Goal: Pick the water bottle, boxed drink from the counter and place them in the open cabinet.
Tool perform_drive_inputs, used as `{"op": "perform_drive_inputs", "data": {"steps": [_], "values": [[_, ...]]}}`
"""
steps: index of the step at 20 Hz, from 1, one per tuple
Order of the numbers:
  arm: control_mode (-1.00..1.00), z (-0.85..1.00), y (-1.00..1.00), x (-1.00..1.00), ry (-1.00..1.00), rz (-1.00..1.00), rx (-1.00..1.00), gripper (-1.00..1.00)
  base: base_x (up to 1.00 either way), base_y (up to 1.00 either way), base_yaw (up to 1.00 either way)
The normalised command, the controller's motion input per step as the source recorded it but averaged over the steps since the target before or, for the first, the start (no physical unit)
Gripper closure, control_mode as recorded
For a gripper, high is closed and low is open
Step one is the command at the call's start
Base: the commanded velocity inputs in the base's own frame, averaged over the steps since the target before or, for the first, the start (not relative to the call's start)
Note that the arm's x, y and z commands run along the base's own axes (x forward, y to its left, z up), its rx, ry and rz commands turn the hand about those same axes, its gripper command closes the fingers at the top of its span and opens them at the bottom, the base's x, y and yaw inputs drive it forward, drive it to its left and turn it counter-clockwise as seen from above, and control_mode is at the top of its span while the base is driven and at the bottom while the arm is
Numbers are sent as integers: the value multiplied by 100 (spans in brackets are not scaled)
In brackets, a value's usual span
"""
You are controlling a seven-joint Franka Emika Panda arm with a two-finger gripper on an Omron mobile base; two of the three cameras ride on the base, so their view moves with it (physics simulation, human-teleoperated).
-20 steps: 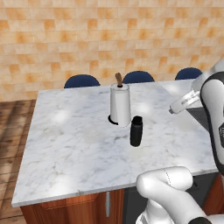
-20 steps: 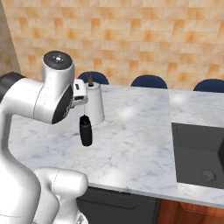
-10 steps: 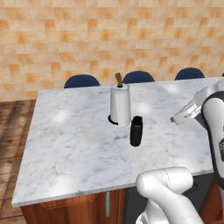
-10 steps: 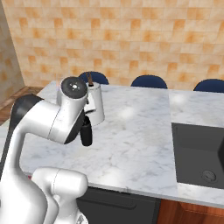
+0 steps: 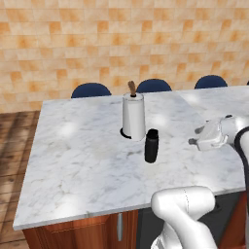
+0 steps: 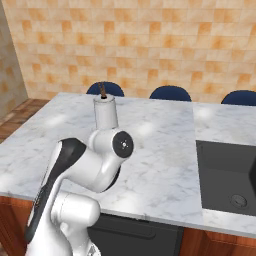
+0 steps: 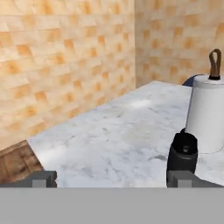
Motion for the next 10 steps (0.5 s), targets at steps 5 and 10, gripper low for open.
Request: {"op": "perform_drive_inputs", "data": {"steps": [5,10], "values": [[-100,5,-23,40,1,40,9,-100,0,0,0],[-100,1,-5,13,0,17,0,-100,0,0,0]]}}
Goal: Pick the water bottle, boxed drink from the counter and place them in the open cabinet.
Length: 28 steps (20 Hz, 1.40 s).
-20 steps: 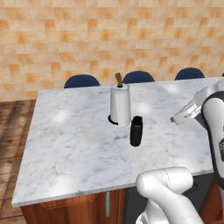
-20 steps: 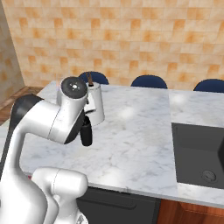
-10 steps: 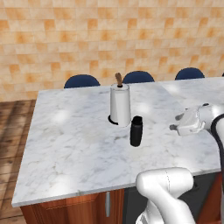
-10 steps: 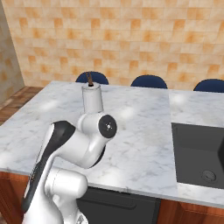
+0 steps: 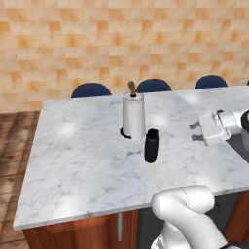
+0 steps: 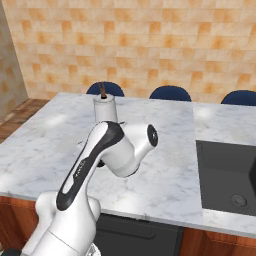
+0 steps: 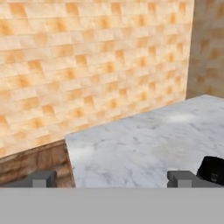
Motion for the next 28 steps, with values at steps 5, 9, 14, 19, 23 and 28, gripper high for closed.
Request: {"op": "perform_drive_inputs", "data": {"steps": [5,9,14,19,23,28], "values": [[-100,-1,0,19,0,6,-1,-100,0,0,0],[-100,-13,0,23,0,0,-4,-100,0,0,0],[-100,-29,0,23,2,0,-5,-100,0,0,0],[-100,-49,0,25,2,0,-3,-100,0,0,0],[-100,-59,0,27,2,0,-2,-100,0,0,0],[-100,-59,0,26,3,0,0,-100,0,0,0]]}}
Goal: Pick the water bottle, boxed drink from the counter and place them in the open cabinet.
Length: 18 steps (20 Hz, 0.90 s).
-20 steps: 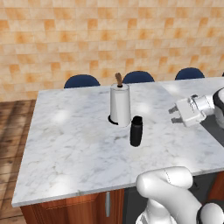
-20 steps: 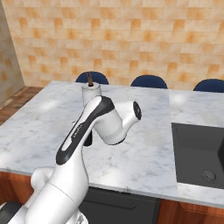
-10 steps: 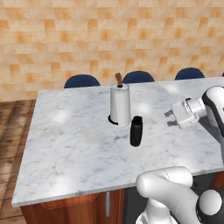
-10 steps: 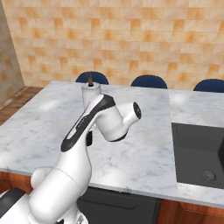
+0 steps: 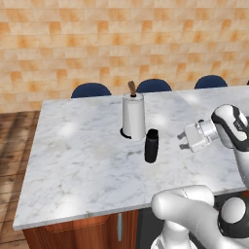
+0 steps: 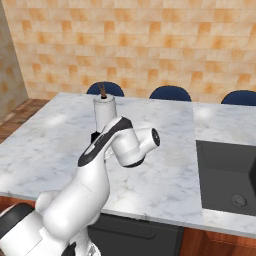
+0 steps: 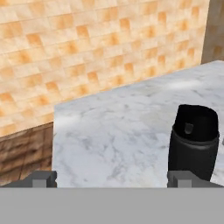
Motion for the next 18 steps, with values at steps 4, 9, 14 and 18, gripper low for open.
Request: {"op": "perform_drive_inputs", "data": {"steps": [4,9,14,18], "values": [[-100,-42,0,33,2,0,0,-100,0,0,0],[-100,-11,0,22,0,0,0,-100,0,0,0],[-100,0,0,20,0,0,0,-100,0,0,0],[-100,0,0,46,0,0,0,-100,0,0,0]]}}
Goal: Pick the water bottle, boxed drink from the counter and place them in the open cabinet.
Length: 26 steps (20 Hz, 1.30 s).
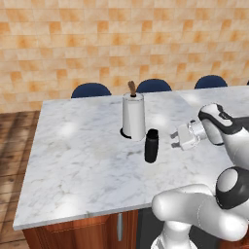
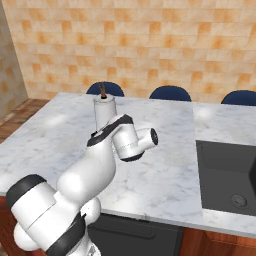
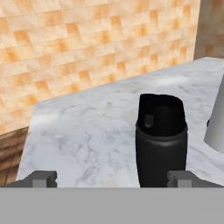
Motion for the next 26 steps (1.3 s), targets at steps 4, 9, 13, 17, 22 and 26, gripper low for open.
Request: {"op": "perform_drive_inputs", "data": {"steps": [4,9,13,17,22,26], "values": [[-100,0,0,38,1,0,0,-100,0,0,0],[-100,-9,0,43,4,0,0,-100,0,0,0],[-100,-18,0,36,5,0,0,-100,0,0,0],[-100,-24,0,30,4,0,0,-100,0,0,0],[-100,-15,-1,2,0,1,0,-100,0,0,0],[-100,-1,0,0,0,5,4,-100,0,0,0]]}}
